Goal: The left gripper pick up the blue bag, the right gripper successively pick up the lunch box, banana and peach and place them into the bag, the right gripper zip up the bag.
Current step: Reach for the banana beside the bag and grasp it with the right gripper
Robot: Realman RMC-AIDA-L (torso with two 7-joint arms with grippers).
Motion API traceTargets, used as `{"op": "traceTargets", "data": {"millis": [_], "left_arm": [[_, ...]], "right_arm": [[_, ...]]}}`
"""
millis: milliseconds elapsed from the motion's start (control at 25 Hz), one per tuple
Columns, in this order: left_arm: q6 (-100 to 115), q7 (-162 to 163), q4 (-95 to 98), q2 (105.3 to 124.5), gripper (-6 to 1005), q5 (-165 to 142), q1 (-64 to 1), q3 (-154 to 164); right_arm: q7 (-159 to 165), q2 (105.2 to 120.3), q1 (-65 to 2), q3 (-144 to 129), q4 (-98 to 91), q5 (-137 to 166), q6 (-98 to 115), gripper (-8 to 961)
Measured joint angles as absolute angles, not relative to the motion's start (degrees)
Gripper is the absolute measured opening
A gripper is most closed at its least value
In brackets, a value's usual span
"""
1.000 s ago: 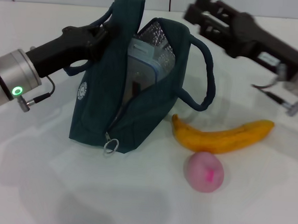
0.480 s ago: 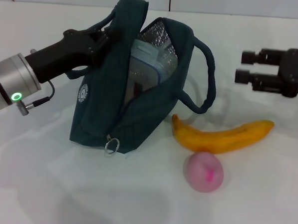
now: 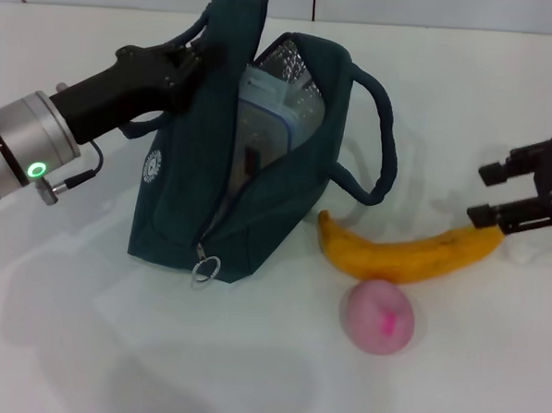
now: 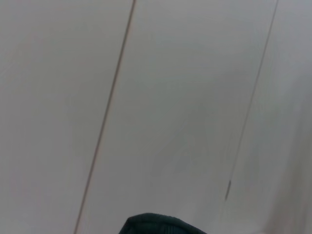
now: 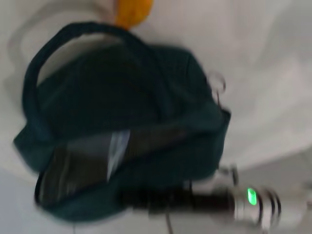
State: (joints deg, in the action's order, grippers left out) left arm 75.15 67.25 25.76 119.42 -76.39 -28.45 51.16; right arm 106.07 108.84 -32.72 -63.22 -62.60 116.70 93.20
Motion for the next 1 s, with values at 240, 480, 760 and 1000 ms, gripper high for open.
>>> {"op": "traceTargets", "data": {"millis": [240, 480, 760, 1000], "left_arm": [[75.09, 65.26, 23.68, 119.41, 39, -74.13, -28.55, 51.15], [75.3, 64.18, 23.34, 119.6, 37, -73.89, -28.67, 51.16], [75.25, 64.06, 22.84, 119.62, 37, -72.71, -29.12, 51.17], [75.33, 63.98, 22.83, 119.56, 37, -72.67, -29.51, 51.16]], "right_arm": [[106.22, 110.4, -38.02, -63.8, -62.58, 126.97, 95.46, 630], [106.14, 111.59, -42.81, -68.43, -61.35, 132.64, 95.22, 635], [106.67, 113.71, -45.31, -70.2, -60.63, 135.71, 95.15, 655], [108.91, 115.71, -47.13, -75.9, -58.68, 140.38, 92.99, 820]]}}
